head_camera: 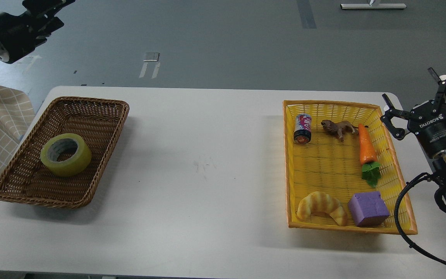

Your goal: Place and transfer tape with both arms

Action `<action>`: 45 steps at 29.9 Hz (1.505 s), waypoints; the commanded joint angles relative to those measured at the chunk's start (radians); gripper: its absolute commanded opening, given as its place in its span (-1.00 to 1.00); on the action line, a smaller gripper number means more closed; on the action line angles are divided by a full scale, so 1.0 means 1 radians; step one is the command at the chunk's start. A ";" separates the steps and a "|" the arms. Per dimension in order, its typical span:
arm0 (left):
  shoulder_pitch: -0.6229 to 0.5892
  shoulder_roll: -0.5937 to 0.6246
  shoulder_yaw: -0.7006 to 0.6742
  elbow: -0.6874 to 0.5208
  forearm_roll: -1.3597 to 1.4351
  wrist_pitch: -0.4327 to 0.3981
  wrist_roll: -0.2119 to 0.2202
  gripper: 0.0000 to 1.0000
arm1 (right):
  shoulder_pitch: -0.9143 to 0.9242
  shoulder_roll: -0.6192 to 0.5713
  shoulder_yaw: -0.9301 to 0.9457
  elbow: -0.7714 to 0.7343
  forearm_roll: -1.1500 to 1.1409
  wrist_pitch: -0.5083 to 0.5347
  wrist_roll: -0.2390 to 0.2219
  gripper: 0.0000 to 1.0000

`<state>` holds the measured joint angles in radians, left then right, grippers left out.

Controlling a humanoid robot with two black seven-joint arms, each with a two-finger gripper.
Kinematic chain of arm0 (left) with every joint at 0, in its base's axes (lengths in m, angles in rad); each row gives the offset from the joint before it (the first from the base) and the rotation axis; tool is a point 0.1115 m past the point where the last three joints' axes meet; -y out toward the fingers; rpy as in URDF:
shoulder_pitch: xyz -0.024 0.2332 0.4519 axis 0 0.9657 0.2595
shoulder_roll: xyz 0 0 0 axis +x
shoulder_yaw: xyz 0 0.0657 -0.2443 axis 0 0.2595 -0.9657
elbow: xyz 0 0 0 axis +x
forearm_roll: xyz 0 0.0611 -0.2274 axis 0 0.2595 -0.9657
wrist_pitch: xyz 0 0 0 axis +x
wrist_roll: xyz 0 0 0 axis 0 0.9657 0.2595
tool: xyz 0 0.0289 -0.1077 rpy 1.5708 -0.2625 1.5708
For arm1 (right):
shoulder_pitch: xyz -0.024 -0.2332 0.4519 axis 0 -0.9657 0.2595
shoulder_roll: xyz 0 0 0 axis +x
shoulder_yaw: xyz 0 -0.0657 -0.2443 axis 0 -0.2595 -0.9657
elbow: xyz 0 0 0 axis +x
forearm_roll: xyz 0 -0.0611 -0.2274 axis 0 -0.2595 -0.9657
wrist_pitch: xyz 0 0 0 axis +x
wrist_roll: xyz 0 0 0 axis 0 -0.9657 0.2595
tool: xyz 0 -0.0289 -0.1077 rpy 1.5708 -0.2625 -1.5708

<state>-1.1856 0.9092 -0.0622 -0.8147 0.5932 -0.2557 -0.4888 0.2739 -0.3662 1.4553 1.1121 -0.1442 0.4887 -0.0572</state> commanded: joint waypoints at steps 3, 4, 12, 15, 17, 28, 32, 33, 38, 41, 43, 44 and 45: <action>0.012 -0.061 -0.141 0.000 -0.091 -0.124 0.000 0.96 | 0.053 -0.008 -0.001 -0.003 -0.003 0.000 -0.001 1.00; 0.014 -0.078 -0.168 0.000 -0.104 -0.144 0.000 0.96 | 0.070 -0.008 -0.001 -0.003 -0.005 0.000 -0.001 1.00; 0.014 -0.164 -0.200 0.000 -0.183 -0.169 0.000 0.96 | 0.169 -0.011 -0.004 -0.006 -0.008 0.000 -0.010 1.00; 0.023 -0.213 -0.200 0.000 -0.240 -0.198 0.000 0.96 | 0.211 -0.017 -0.010 -0.037 -0.009 0.000 -0.012 1.00; 0.038 -0.236 -0.203 -0.001 -0.274 -0.221 0.000 0.95 | 0.249 -0.010 -0.015 -0.075 -0.015 0.000 -0.012 1.00; 0.231 -0.337 -0.410 -0.049 -0.369 -0.233 0.000 0.96 | 0.327 0.036 -0.082 -0.130 -0.031 0.000 -0.012 1.00; 0.314 -0.343 -0.461 -0.116 -0.369 -0.233 0.000 0.96 | 0.357 0.041 -0.141 -0.130 -0.032 0.000 -0.012 1.00; 0.323 -0.346 -0.470 -0.121 -0.369 -0.233 0.000 0.96 | 0.363 0.042 -0.150 -0.130 -0.032 0.000 -0.012 1.00; 0.396 -0.386 -0.553 -0.130 -0.371 -0.233 0.000 0.96 | 0.383 0.078 -0.164 -0.132 -0.032 0.000 -0.012 1.00; 0.422 -0.414 -0.599 -0.130 -0.369 -0.233 0.000 0.95 | 0.386 0.098 -0.165 -0.138 -0.032 0.000 -0.012 1.00; 0.426 -0.424 -0.619 -0.132 -0.371 -0.233 0.000 0.96 | 0.386 0.107 -0.165 -0.138 -0.032 0.000 -0.012 1.00; 0.426 -0.428 -0.623 -0.132 -0.371 -0.233 0.000 0.96 | 0.386 0.110 -0.165 -0.140 -0.032 0.000 -0.012 1.00; 0.426 -0.431 -0.628 -0.132 -0.371 -0.233 0.000 0.96 | 0.386 0.115 -0.165 -0.140 -0.032 0.000 -0.012 1.00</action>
<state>-0.7628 0.4896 -0.6720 -0.9455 0.2226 -0.4886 -0.4887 0.6592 -0.2625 1.2901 0.9743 -0.1764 0.4887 -0.0690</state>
